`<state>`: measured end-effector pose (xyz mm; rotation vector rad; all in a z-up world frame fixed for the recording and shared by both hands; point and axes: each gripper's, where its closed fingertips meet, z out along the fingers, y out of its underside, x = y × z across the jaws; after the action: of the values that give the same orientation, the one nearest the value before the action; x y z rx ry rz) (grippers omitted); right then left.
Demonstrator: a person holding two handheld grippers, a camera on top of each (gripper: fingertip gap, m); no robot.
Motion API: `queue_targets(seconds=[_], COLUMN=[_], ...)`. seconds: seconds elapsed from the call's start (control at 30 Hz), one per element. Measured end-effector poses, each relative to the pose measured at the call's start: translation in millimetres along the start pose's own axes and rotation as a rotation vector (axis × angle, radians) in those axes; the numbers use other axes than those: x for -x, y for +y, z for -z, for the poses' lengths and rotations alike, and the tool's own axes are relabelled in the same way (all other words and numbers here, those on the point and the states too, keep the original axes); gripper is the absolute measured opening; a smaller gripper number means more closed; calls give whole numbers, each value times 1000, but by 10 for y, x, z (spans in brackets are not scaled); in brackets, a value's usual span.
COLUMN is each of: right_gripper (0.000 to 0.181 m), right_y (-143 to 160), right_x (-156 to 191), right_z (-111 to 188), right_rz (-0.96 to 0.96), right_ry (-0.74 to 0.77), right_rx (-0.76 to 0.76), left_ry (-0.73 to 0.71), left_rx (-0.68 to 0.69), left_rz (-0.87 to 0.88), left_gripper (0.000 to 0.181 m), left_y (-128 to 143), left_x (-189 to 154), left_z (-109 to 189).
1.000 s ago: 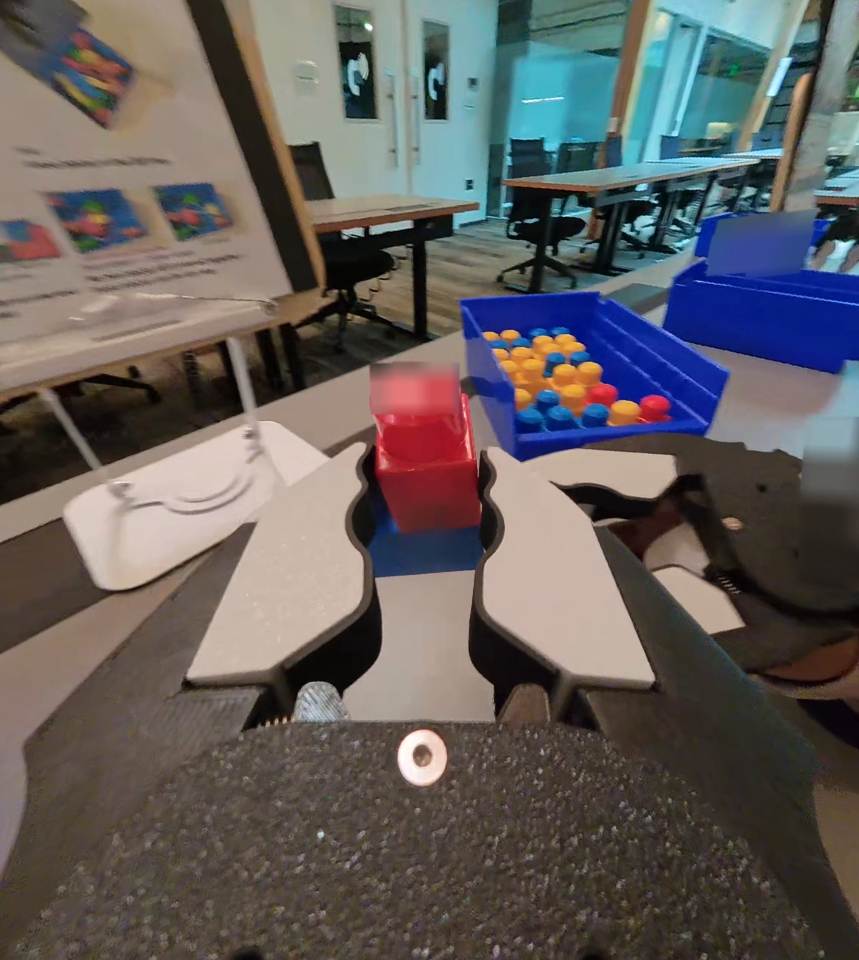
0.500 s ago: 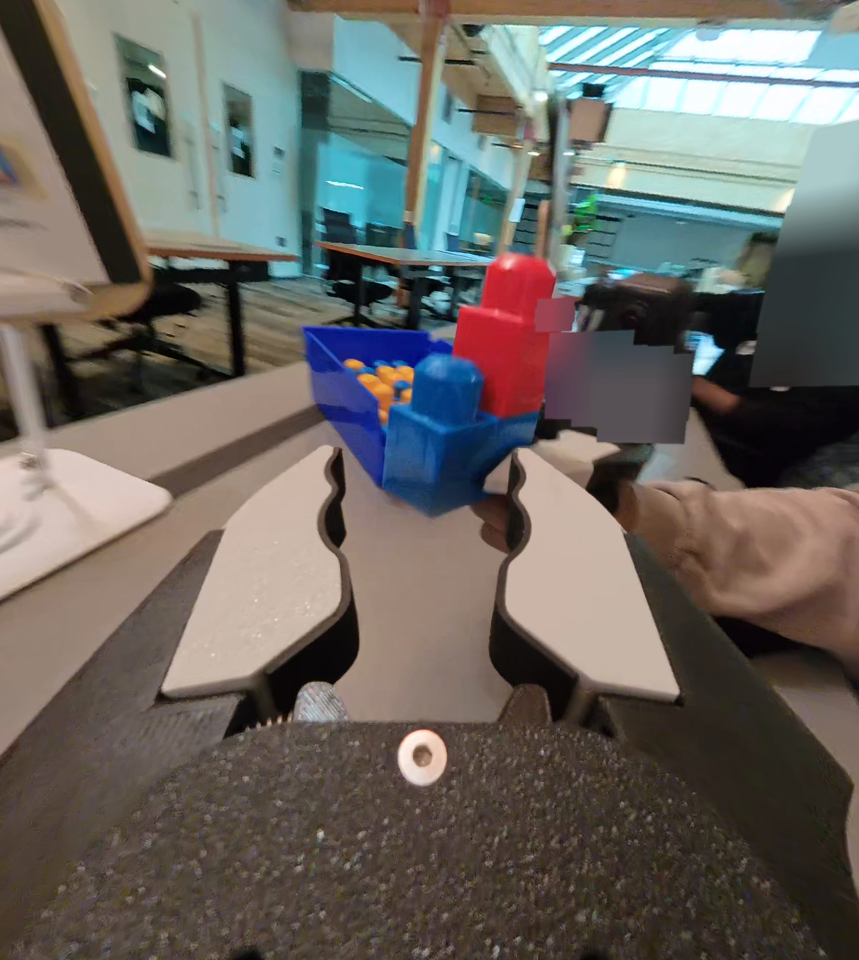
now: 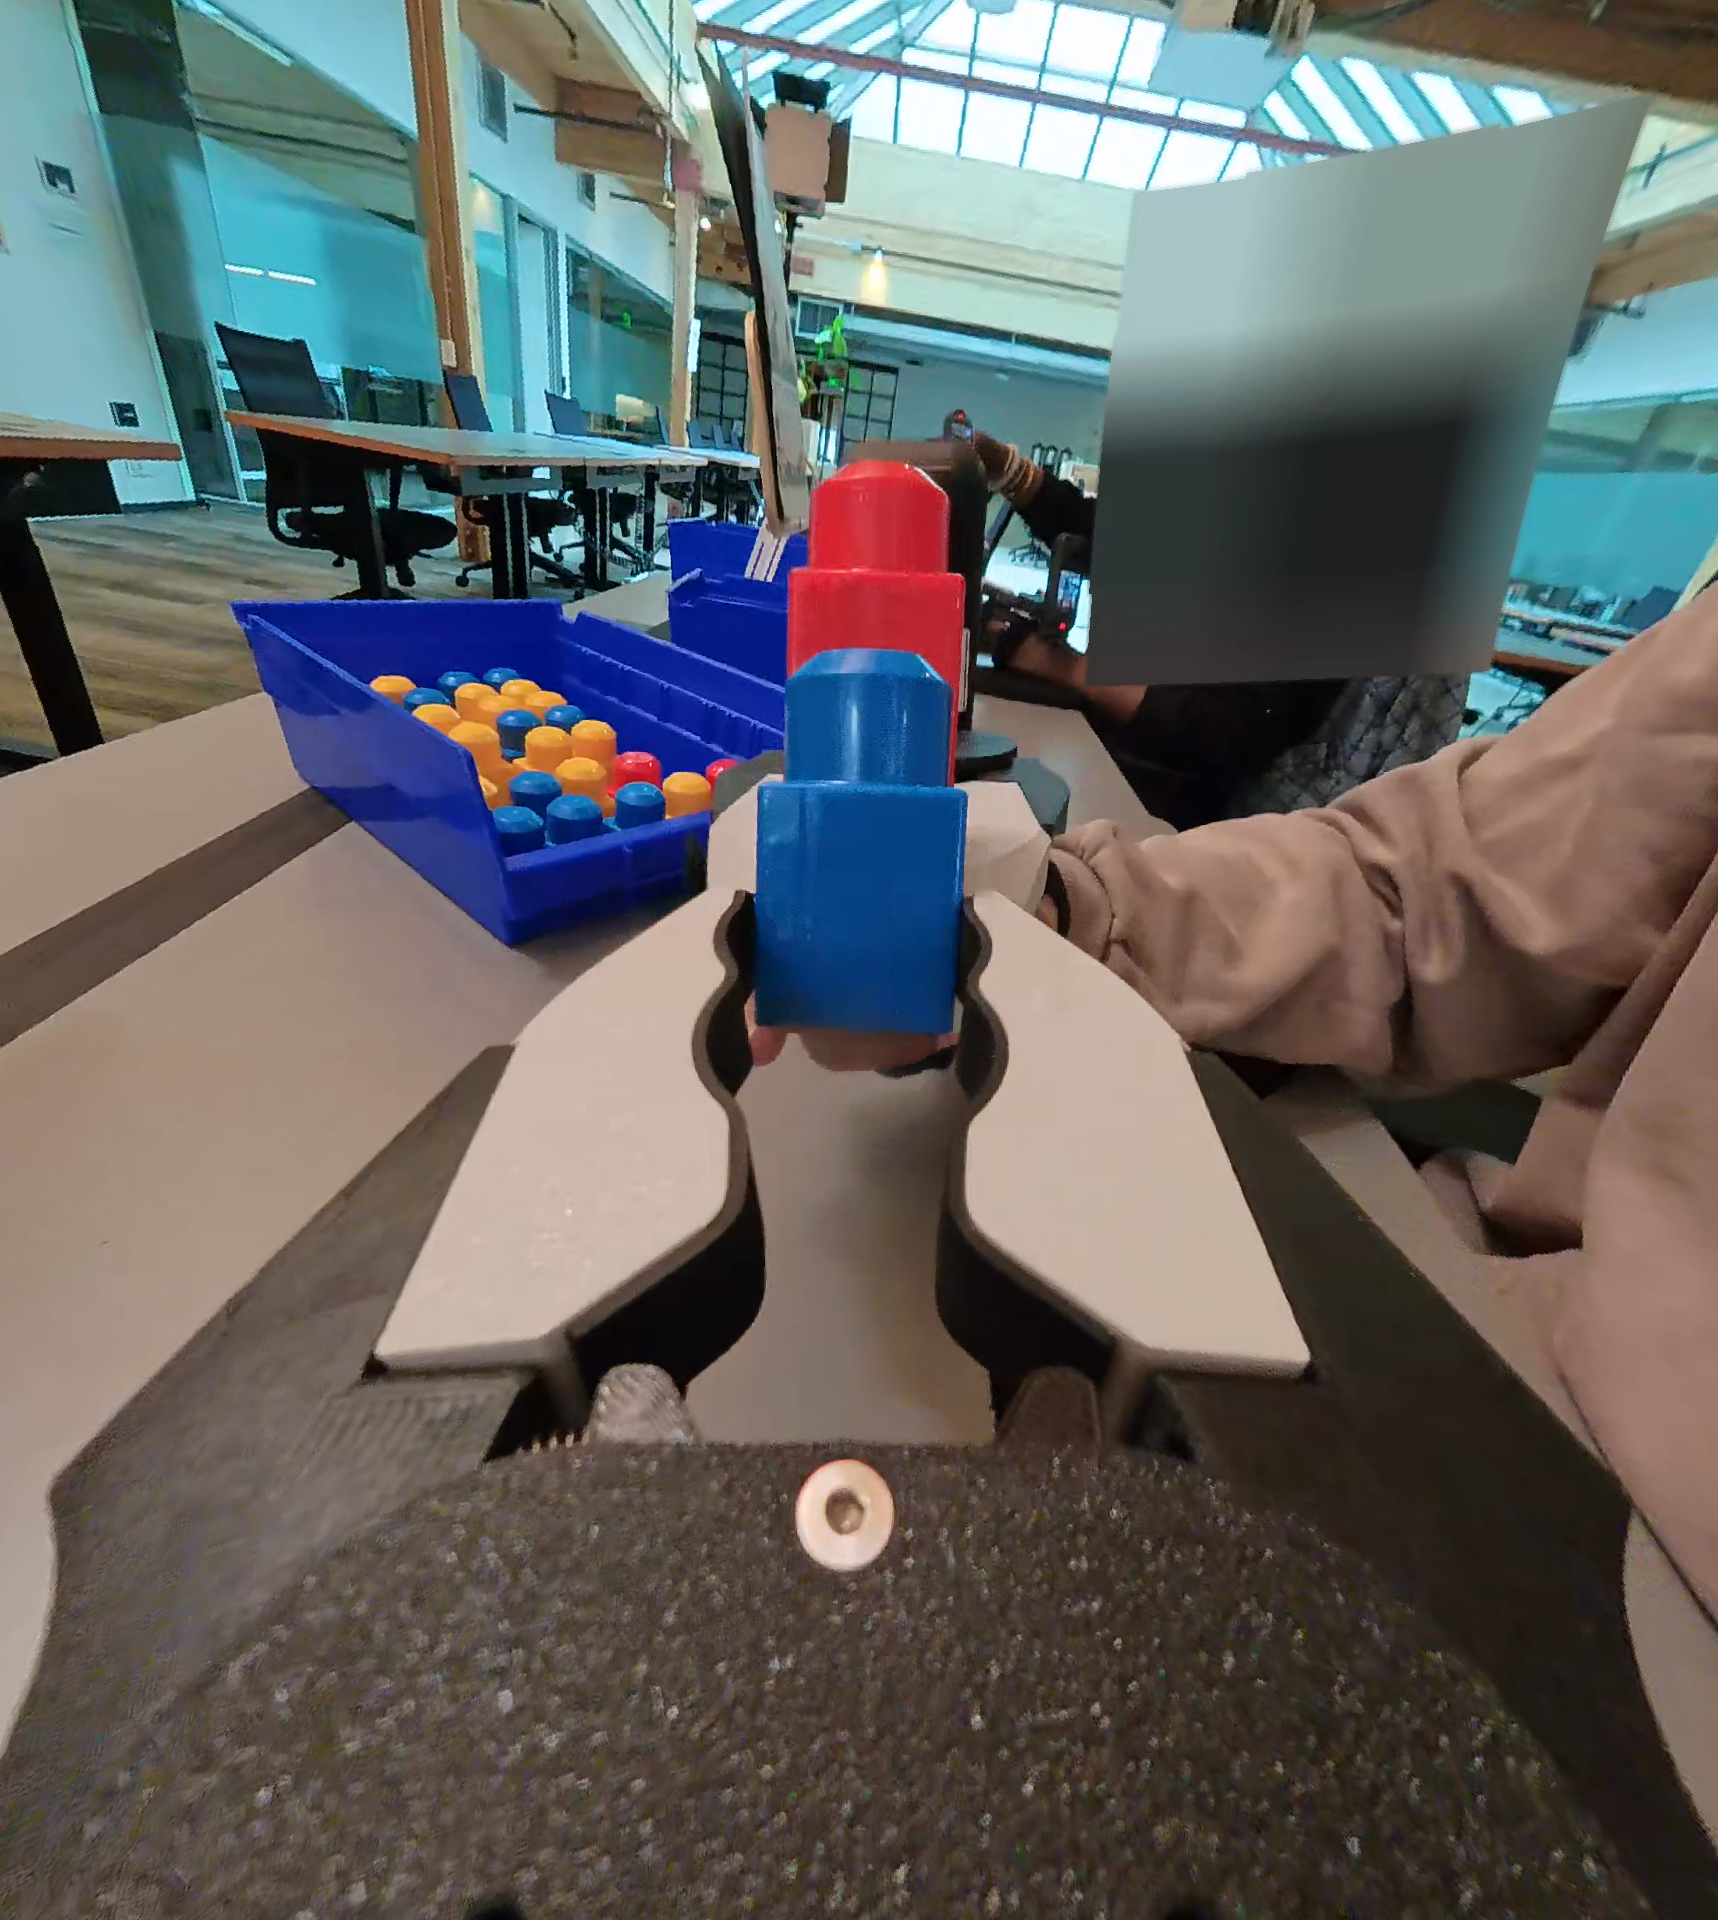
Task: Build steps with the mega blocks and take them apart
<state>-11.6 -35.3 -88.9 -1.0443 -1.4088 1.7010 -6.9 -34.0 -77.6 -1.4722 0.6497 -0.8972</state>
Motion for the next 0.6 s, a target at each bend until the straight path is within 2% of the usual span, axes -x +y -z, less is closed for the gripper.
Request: queue_targets(seconds=[0.1, 0.23, 0.37, 0.6], right_gripper=[37, 40, 40, 36], right_y=[0, -167, -63, -21], right_x=[-1, -62, -146, -114], right_z=[32, 194, 291, 295], right_rz=[11, 58, 157, 141], right_ry=[-5, 30, 95, 59], right_rx=[27, 11, 129, 142], left_ry=[-2, -42, -51, -24], left_rx=[29, 129, 229, 272], left_rz=[-24, -82, -101, -86], left_gripper=[37, 37, 37, 37], left_y=[10, 142, 330, 438], left_x=[3, 76, 117, 106], left_z=[44, 123, 120, 111])
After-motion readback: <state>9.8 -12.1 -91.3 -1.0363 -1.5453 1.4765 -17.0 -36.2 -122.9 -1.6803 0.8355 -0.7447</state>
